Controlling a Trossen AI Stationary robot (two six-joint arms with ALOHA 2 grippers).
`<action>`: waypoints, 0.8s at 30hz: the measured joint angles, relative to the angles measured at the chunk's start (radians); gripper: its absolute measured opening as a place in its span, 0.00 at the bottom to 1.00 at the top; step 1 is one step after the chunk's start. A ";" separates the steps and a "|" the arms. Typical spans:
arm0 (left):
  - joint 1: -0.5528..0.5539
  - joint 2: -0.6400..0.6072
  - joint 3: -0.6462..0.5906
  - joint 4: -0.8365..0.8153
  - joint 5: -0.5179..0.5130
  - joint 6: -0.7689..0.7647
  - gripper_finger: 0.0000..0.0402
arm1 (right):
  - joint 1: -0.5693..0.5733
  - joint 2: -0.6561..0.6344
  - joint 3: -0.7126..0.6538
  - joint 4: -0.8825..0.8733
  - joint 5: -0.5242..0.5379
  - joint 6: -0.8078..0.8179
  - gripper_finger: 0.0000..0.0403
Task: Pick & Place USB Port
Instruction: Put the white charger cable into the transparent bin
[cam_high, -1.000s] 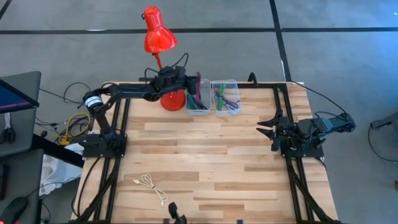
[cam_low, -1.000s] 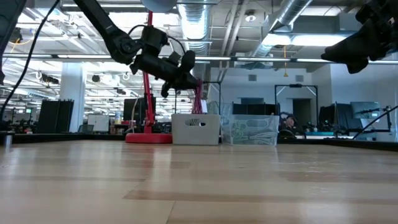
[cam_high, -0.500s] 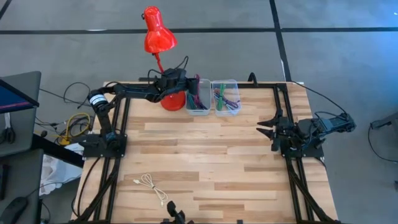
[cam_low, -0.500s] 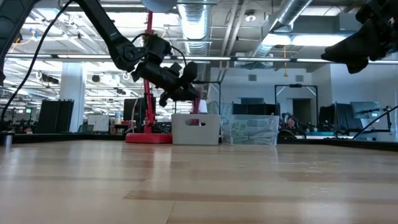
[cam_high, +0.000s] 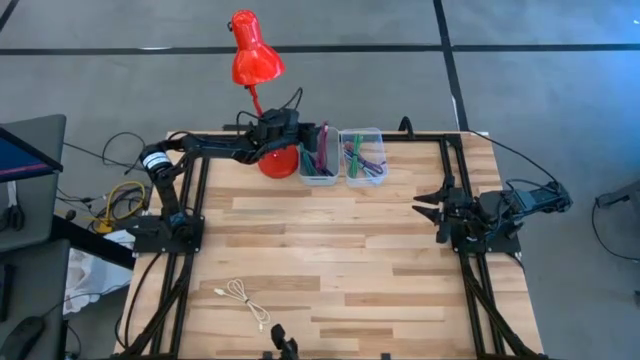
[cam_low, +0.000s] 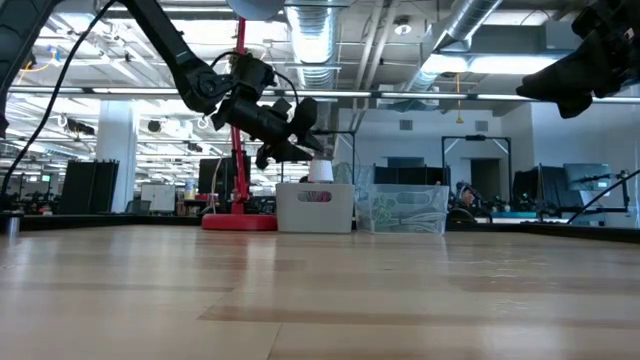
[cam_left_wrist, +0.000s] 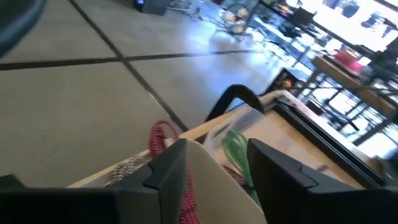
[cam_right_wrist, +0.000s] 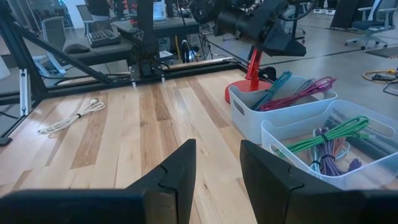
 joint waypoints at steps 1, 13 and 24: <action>0.000 -0.007 0.000 -0.001 0.020 0.016 0.43 | 0.000 0.000 0.000 0.000 0.000 0.000 0.29; -0.086 -0.437 -0.001 -0.425 0.135 0.270 0.36 | 0.000 0.000 0.000 -0.002 0.000 0.000 0.29; -0.462 -0.751 -0.002 -1.056 0.108 0.350 0.34 | 0.000 0.000 0.000 -0.001 0.000 0.000 0.29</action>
